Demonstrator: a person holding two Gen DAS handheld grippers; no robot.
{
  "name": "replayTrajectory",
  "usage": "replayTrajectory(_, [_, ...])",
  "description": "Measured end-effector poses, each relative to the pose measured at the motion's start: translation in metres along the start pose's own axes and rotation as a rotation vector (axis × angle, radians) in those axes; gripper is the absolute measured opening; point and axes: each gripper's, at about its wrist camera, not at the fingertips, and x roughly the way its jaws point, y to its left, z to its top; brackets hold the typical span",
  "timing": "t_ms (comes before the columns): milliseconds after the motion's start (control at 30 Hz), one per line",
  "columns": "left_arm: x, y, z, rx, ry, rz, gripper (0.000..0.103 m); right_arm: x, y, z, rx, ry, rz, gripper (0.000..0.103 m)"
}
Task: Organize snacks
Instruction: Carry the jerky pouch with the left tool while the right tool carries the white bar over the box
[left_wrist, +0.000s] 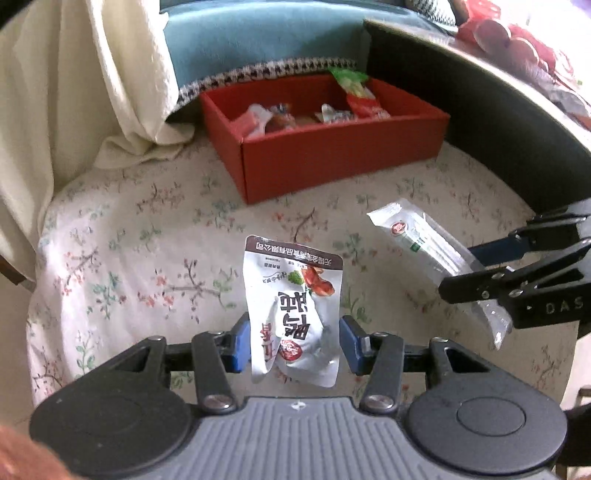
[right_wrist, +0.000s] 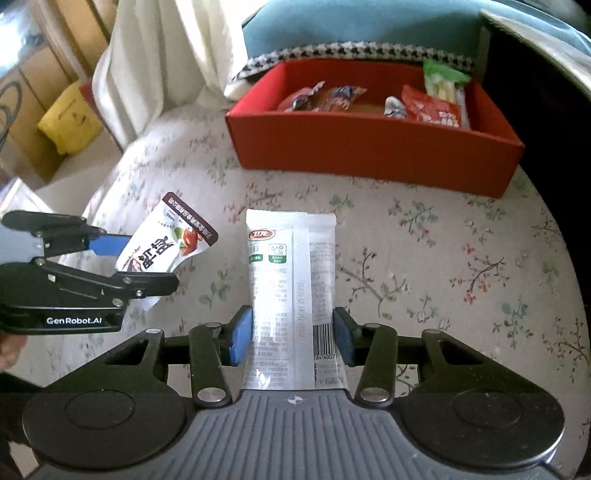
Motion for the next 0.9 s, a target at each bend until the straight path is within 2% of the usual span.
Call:
replayTrajectory(700, [-0.018,-0.002,0.031,-0.017,-0.124,0.086,0.042,-0.012,-0.002,0.025,0.046,-0.131,-0.067,0.054])
replayTrajectory(900, [-0.017,-0.001,0.051,-0.047,-0.158,0.093,0.042,-0.022,-0.009,0.043,0.056,-0.194,-0.088,0.054])
